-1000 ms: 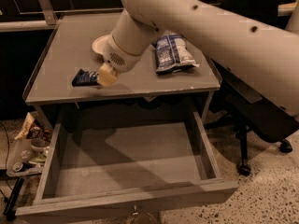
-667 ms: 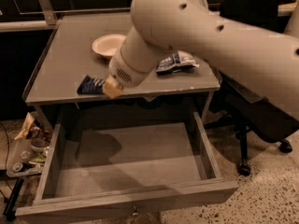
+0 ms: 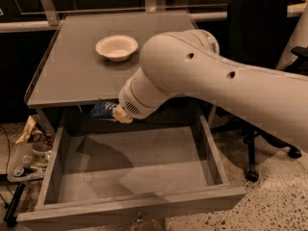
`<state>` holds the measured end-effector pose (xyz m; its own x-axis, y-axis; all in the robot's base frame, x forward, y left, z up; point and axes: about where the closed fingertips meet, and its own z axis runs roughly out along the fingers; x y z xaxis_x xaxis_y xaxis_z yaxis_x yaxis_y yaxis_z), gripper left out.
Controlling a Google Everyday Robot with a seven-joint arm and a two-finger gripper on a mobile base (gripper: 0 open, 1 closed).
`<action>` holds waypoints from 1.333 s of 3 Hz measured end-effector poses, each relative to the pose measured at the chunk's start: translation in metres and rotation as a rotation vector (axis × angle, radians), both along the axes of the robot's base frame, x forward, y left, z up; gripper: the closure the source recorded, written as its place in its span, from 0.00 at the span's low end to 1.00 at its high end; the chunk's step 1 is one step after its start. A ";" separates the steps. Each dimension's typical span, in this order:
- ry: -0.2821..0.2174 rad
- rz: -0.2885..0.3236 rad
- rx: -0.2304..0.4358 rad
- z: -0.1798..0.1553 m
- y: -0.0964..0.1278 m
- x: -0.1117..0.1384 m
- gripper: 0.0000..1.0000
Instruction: Place rxbar blueberry into top drawer
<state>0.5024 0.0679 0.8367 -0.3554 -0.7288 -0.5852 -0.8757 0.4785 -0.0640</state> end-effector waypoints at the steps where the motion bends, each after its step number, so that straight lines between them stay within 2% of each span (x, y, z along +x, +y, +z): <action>1: 0.047 -0.036 0.023 -0.030 -0.008 -0.017 1.00; 2: 0.111 -0.062 0.038 -0.080 -0.012 -0.030 1.00; 3: 0.151 -0.069 0.054 -0.125 -0.009 -0.032 1.00; 4: 0.161 -0.056 0.070 -0.163 0.000 -0.017 1.00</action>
Offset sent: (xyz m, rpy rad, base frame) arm -0.0443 -0.0182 -0.1444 0.0604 0.1955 -0.0989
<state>0.4850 0.0684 0.6733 -0.4877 -0.6646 -0.5662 -0.8438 0.5251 0.1105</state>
